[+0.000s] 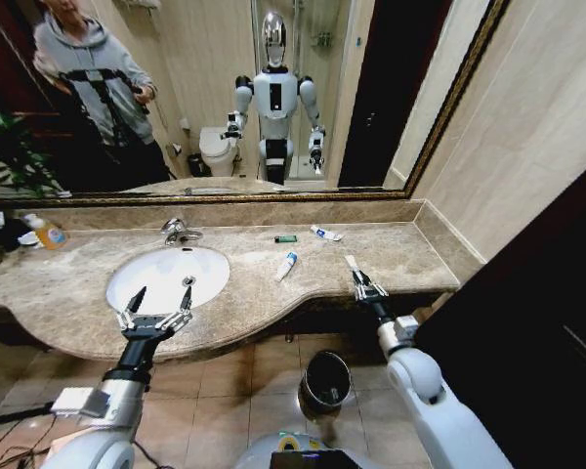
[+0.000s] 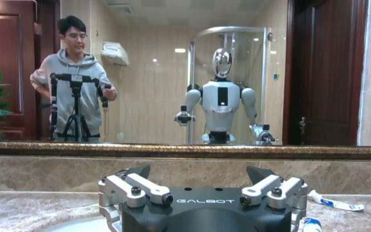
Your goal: Pick up the trash from the sink and place it in the trash bin.
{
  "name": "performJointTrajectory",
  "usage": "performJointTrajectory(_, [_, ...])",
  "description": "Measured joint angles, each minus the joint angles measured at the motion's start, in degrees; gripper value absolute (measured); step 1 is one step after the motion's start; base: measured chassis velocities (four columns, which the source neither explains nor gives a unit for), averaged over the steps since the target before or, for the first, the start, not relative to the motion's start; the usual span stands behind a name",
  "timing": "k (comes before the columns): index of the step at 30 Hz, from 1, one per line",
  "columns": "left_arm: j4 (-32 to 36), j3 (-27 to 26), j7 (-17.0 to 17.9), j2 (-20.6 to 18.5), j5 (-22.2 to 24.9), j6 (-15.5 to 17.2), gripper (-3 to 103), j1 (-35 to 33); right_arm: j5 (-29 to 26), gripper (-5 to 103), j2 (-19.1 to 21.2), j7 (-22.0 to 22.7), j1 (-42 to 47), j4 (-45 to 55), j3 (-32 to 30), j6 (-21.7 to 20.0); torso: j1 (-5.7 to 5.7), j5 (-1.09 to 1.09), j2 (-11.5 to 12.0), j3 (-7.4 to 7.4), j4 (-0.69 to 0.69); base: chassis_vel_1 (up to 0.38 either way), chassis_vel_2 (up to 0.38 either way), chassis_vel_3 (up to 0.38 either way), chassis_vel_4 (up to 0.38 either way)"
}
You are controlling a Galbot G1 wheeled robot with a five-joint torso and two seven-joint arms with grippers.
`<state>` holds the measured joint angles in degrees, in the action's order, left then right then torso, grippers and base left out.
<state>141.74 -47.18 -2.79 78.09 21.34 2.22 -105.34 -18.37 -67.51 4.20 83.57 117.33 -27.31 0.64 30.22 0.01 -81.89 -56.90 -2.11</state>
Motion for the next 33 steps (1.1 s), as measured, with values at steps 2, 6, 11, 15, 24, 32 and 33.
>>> performJointTrajectory(2, [0.00,0.00,0.00,0.00,0.00,0.00,100,0.00,0.70,18,-0.44,-0.86,2.93,0.66,-0.73,2.82,0.00,-0.01,0.00,0.00,-0.01,0.000,0.000,0.000,0.000])
performJointTrajectory(6, [0.00,0.00,0.00,0.00,0.00,0.00,100,0.00,2.18,18,-1.55,-1.76,7.85,0.80,-1.36,6.69,0.00,0.00,0.00,0.00,0.00,0.000,0.000,0.000,0.000])
performJointTrajectory(11, [0.00,0.00,-0.01,0.00,0.00,0.00,100,0.00,3.88,18,-2.50,-2.34,12.01,-0.14,-1.43,10.10,0.00,-0.01,0.00,0.00,0.00,0.000,0.000,0.000,0.000])
performJointTrajectory(15, [0.00,0.00,-0.01,0.00,0.00,0.00,100,0.00,7.11,18,-3.79,-2.97,16.05,-3.55,-1.02,14.32,0.00,-0.01,0.01,0.00,0.00,0.000,0.000,0.000,0.000])
performJointTrajectory(24, [0.00,0.00,-0.01,0.00,0.00,0.00,100,0.00,12.13,18,-4.90,-4.03,16.95,-13.76,0.26,19.87,0.00,-0.01,0.01,0.00,0.00,0.000,0.000,0.000,0.000])
performJointTrajectory(32, [0.00,0.00,0.00,0.00,0.00,0.00,100,0.00,18.08,18,-5.55,-3.96,12.58,-28.45,2.02,20.32,0.00,0.00,0.01,0.00,0.00,0.000,0.000,0.000,0.000])
performJointTrajectory(33, [0.00,0.00,0.00,0.00,0.00,0.00,100,0.00,19.52,18,-5.60,-3.81,11.35,-30.54,2.08,18.82,0.00,-0.01,0.01,0.00,0.00,0.000,0.000,0.000,0.000])
